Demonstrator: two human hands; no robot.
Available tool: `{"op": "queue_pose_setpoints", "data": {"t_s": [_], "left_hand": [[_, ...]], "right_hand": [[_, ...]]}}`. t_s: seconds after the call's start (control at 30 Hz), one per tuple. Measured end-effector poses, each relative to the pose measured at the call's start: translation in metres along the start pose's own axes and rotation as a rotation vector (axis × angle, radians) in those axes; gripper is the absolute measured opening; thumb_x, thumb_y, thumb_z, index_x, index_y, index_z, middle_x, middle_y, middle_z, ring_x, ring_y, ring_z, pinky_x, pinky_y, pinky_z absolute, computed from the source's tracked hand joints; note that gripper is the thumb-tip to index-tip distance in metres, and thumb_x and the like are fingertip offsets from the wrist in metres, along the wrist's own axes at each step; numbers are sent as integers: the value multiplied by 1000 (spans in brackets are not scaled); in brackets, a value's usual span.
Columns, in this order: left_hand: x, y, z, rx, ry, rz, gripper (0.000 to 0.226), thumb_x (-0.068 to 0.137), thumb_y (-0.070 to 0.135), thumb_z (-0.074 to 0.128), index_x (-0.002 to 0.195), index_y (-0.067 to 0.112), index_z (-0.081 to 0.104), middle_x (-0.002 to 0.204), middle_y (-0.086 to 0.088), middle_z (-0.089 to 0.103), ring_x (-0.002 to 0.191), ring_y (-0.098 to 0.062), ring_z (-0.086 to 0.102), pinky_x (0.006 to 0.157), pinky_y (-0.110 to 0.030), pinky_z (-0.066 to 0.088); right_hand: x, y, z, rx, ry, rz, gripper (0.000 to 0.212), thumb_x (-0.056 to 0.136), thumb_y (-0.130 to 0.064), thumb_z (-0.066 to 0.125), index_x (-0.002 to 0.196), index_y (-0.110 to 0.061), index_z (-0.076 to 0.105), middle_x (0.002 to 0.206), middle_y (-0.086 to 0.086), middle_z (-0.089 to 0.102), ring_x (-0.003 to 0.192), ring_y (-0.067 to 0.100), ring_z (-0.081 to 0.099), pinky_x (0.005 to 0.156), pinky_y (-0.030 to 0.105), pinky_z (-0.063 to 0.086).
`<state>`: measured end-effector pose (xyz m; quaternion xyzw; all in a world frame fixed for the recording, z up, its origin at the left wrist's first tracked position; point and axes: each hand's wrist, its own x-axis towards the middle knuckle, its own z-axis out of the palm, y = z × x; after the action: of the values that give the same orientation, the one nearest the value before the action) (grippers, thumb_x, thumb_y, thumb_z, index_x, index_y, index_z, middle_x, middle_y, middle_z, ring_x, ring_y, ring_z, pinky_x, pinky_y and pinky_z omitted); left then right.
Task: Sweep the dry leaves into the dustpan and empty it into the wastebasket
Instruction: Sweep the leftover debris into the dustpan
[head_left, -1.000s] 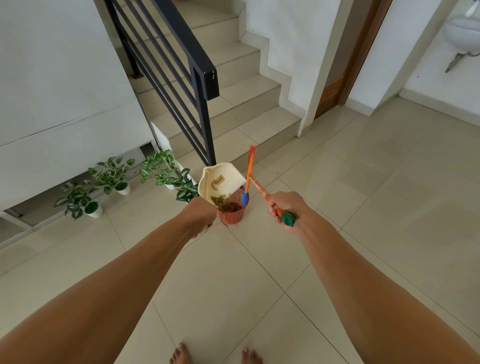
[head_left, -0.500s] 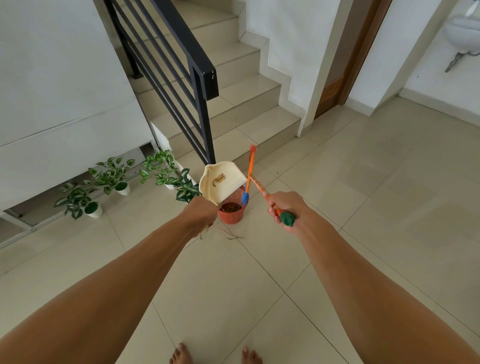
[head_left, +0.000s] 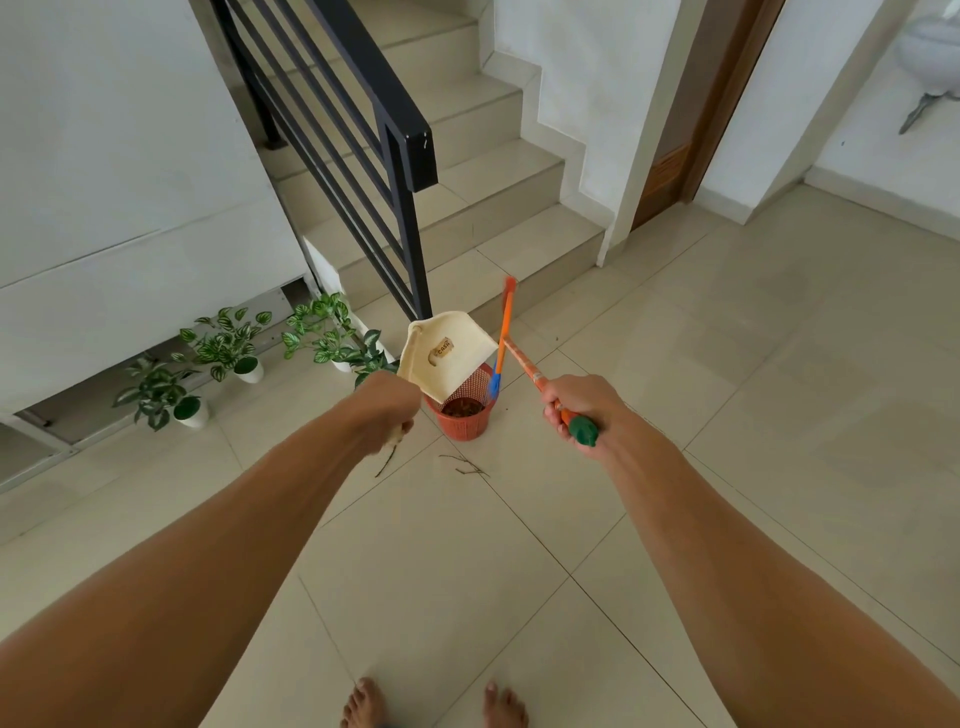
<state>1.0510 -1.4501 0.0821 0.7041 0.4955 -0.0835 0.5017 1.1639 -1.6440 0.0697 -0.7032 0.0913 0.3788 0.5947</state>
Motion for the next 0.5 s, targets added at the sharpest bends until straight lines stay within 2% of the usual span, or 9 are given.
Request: {"op": "queue_pose_setpoints", "data": {"t_s": [0.07,0.13,0.23,0.37,0.5], "left_hand": [[-5,-1,-12,-43,-32,-24,14,99,0,42,109,-1,52,67,-7,47,50,-11,38,46,-23,28],[-14,-3,-24,-94,-59,-35,10,100,0,42,99,1,52,66,-4,46,47,-8,39,42,-19,30],[-25,-12,-39,-167,-74,-60,19,101,2,43,84,6,50,64,-2,46,36,-3,39,35,-11,31],[-36,-34,-64,-263,-90,-112,17,102,5,44,86,6,51,63,-2,44,30,-3,36,30,-9,31],[-52,-71,-94,-327,-130,-109,13,102,5,43,90,5,49,62,-1,43,30,-2,36,29,-10,30]], "right_hand": [[-5,0,-2,-9,0,-6,32,86,5,48,116,7,60,68,7,52,43,8,45,34,18,38],[-12,2,-2,-10,5,-13,32,87,4,48,117,6,60,68,7,52,42,7,45,34,18,38],[-27,10,1,-6,21,-23,32,87,3,48,116,6,61,65,6,50,39,6,44,34,17,36],[-51,28,15,-4,52,-31,33,87,2,47,116,5,62,65,7,51,43,8,44,35,19,36],[-83,58,36,16,98,-20,31,87,2,48,114,6,63,61,6,50,37,7,44,33,17,35]]}}
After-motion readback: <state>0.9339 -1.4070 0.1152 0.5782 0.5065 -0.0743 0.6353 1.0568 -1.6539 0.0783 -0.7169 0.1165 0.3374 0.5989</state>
